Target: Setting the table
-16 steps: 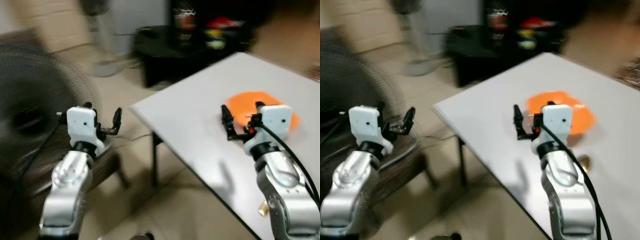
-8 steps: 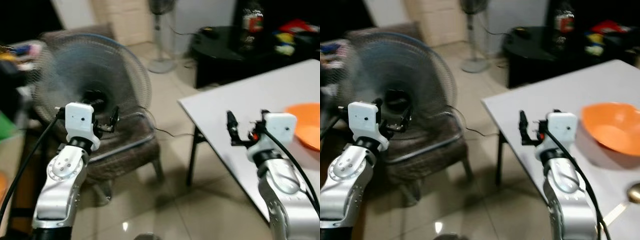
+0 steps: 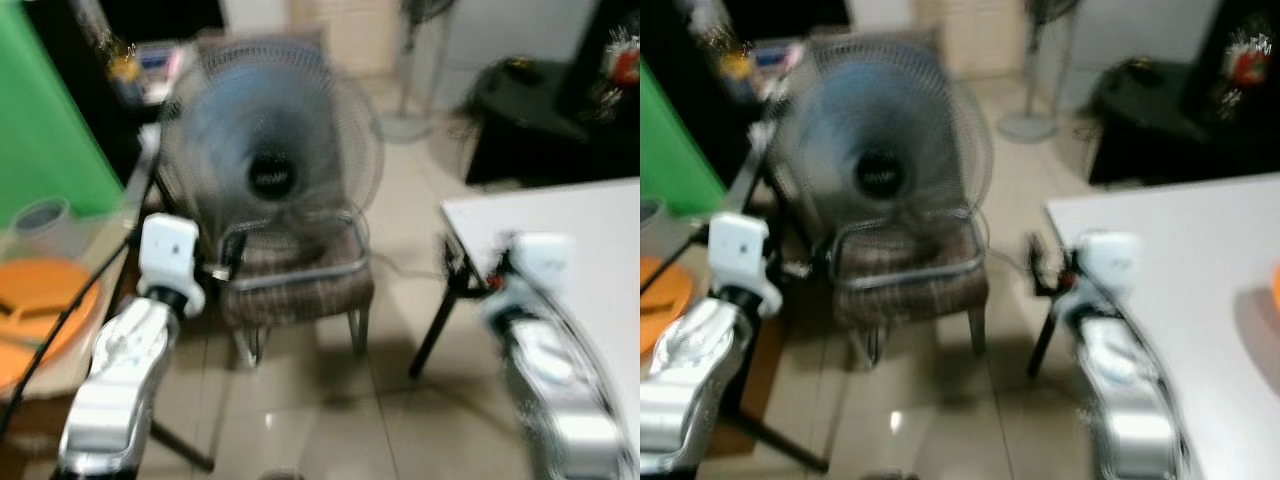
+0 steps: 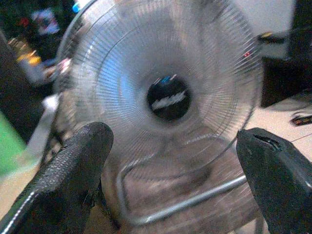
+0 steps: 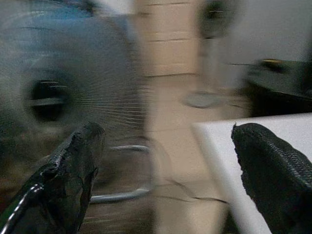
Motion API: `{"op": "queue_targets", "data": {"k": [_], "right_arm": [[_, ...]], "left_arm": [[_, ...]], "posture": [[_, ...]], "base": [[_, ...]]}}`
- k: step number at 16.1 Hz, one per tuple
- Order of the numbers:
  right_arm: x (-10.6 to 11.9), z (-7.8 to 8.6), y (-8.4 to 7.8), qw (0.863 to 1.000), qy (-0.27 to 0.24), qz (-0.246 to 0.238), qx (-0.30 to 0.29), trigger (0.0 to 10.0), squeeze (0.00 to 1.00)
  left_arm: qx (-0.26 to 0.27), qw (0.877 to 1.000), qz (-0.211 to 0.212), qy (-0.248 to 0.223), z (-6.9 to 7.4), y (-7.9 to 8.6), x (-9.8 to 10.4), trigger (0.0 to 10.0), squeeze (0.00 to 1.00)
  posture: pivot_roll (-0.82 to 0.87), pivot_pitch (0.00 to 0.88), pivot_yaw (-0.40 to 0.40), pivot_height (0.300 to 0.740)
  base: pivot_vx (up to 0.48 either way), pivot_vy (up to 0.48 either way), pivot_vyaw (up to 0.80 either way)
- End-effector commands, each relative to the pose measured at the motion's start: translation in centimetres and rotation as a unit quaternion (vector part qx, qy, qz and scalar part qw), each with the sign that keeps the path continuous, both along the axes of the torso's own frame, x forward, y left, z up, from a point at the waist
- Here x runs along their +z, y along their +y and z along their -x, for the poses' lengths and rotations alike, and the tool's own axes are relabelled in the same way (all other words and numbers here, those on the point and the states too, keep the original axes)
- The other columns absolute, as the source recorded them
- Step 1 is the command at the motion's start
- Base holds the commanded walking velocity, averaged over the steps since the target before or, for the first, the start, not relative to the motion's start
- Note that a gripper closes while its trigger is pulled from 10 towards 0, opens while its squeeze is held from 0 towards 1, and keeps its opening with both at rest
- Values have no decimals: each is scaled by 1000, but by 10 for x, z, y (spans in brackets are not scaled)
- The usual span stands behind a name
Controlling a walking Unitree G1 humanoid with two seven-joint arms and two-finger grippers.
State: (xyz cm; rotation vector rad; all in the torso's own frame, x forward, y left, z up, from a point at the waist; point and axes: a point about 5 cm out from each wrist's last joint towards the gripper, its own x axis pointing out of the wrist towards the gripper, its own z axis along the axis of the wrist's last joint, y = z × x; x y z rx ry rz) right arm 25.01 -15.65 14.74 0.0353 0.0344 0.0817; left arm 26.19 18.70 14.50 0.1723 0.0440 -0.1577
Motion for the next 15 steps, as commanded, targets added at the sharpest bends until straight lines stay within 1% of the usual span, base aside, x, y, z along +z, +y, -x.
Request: {"op": "queue_targets", "data": {"k": [1, 2, 4, 5, 6, 7, 8, 9, 11, 12, 13, 14, 15], "right_arm": [[8, -2, -2, 1000, -15, -10, -2, 10000, 1000], [7, -3, -2, 1000, -10, -17, -2, 10000, 1000], [5, -5, -1, 1000, -3, -17, 7, 10000, 1000], [2, -3, 0, 1000, -5, 15, 11, 10000, 1000], [0, 0, 0, 999, -8, 36, 7, 10000, 1000], [2, 3, -1, 999, -11, 44, 5, 10000, 1000], [2, 3, 0, 999, -7, 47, 13, 10000, 1000], [-1, -1, 2, 998, 2, 58, 21, 10000, 1000], [-5, -4, 4, 998, 8, 61, 27, 10000, 1000], [-9, 0, 1, 998, 16, 56, 16, 10000, 1000], [-10, 2, 0, 998, 20, 51, 10, 10000, 1000], [-10, 4, 0, 999, 30, 29, 5, 10000, 1000], [-10, 3, 3, 999, 29, 34, 19, 10000, 1000]], "left_arm": [[11, 1000, 6, -7, -2, 1, 3, 10000, 0], [18, 1000, 10, -8, -3, 1, 6, 10000, 0], [14, 1000, 6, -9, -3, -1, 7, 10000, 0], [3, 1000, 8, 0, 0, -3, 1, 10000, 0], [4, 1000, 23, 9, 3, -2, -7, 10000, 0], [10, 999, 35, 18, 5, 0, -14, 10000, 0], [7, 999, 26, 21, 7, 0, -16, 10000, 0], [-6, 1000, 13, 4, 6, -6, -9, 10000, 0], [-14, 1000, 2, -12, 6, -11, -3, 10000, 0], [-23, 1000, 8, -9, 11, -15, -6, 10000, 0], [-26, 1000, 11, -8, 12, -16, -7, 10000, 0], [-29, 999, 19, -9, 12, -17, -4, 10000, 0], [-27, 999, 22, -12, 11, -18, -2, 10000, 0]], "posture": [[81, 0, 62, 740], [96, 0, 55, 740], [99, 0, 60, 740], [60, 0, 84, 740], [44, 0, 92, 740], [35, 0, 91, 740], [42, 0, 71, 740], [65, 0, 46, 740], [58, 0, 45, 740], [51, 0, 40, 740], [51, 0, 40, 740], [67, 0, 27, 740], [64, 0, 32, 740]], "base": [[0, 0, 800], [0, 0, 800], [0, 0, 800], [0, 0, 800], [0, 0, 800], [0, 0, 800], [0, 0, 800], [0, 0, 800], [0, 0, 800], [0, 0, 800], [0, 0, 800], [0, 0, 800], [244, 0, 800]]}}
